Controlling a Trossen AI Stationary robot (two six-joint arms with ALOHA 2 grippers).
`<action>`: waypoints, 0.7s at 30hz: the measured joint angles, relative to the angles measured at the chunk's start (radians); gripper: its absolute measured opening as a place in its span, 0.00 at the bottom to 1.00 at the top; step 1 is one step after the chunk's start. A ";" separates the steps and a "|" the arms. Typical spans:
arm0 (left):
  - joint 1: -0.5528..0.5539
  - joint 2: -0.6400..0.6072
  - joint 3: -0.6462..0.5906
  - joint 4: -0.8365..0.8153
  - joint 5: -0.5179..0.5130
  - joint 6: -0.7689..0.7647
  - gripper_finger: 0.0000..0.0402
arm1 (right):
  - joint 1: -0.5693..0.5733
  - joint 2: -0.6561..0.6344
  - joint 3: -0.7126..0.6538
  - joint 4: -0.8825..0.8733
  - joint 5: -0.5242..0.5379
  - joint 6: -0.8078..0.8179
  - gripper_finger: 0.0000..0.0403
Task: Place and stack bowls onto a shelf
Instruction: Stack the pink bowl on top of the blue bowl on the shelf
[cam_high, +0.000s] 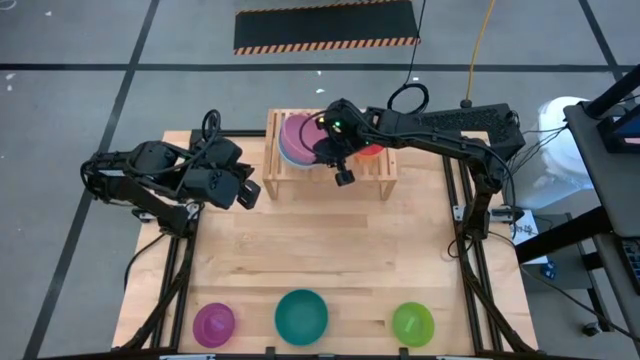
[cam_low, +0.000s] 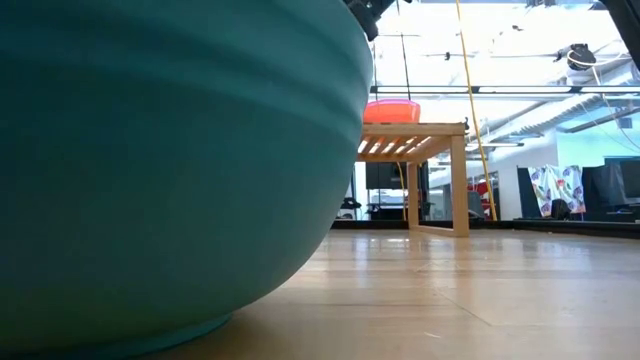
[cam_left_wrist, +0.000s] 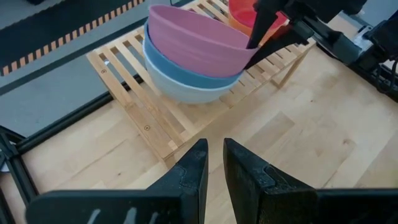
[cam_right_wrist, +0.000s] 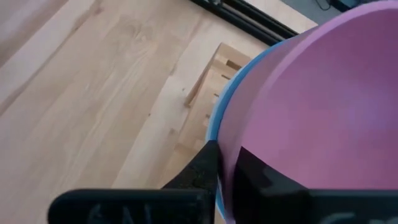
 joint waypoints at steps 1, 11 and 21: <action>0.000 0.000 0.000 0.000 0.000 0.002 0.14 | 0.000 0.000 0.000 0.003 0.000 0.000 0.06; 0.000 0.000 0.000 0.000 0.000 0.005 0.14 | 0.000 -0.014 0.000 0.086 0.003 -0.001 0.13; 0.000 0.000 0.000 0.000 0.000 0.012 0.14 | 0.002 -0.058 0.000 0.127 0.050 0.000 0.12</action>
